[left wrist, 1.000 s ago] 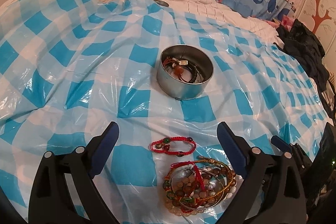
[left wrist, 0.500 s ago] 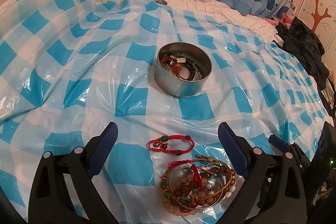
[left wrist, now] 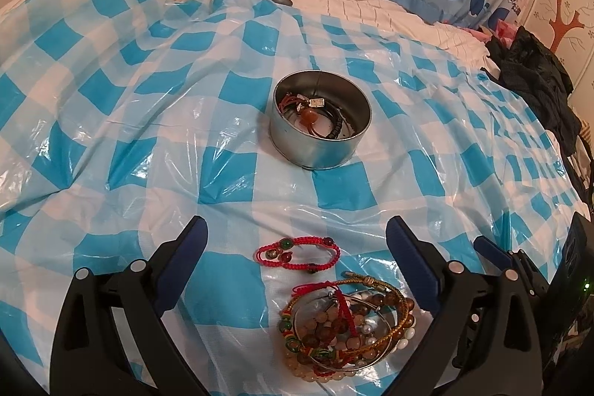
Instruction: Organize jewelry
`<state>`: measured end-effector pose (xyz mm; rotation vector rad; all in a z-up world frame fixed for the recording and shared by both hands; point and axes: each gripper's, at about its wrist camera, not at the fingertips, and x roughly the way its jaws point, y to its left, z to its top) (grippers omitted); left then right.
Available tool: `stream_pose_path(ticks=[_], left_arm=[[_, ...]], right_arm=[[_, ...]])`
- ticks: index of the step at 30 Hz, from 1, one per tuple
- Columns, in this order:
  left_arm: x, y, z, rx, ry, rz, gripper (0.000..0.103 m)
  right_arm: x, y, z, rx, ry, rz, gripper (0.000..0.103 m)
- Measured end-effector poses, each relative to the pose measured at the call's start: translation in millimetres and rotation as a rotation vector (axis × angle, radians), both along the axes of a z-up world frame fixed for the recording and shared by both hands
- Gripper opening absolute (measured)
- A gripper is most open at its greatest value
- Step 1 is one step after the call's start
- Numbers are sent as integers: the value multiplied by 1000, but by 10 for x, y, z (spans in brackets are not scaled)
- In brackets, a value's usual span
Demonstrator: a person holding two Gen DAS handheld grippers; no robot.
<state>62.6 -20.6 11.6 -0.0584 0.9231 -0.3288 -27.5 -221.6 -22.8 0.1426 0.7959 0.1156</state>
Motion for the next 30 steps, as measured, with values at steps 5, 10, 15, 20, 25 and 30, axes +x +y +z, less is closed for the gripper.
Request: stream_pose_path(ticks=[5, 10, 15, 20, 25, 30], left_arm=[[0, -1, 0, 0, 0, 0, 93], [-6, -9, -4, 0, 1, -1, 93], [3, -1, 1, -1, 1, 0, 93], [3, -1, 1, 0, 2, 0, 93], [0, -5, 1, -1, 2, 0, 93], [-4, -20, -9, 1, 4, -1, 93]], right_arm=[[0, 2, 1, 1, -1, 0, 96], [-1, 10, -8, 1, -1, 0, 96], [-1, 11, -7, 1, -1, 0, 96], [-1, 8, -4, 1, -1, 0, 96], [-2, 9, -6, 2, -2, 0, 96], [-2, 11, -7, 1, -1, 0, 96]])
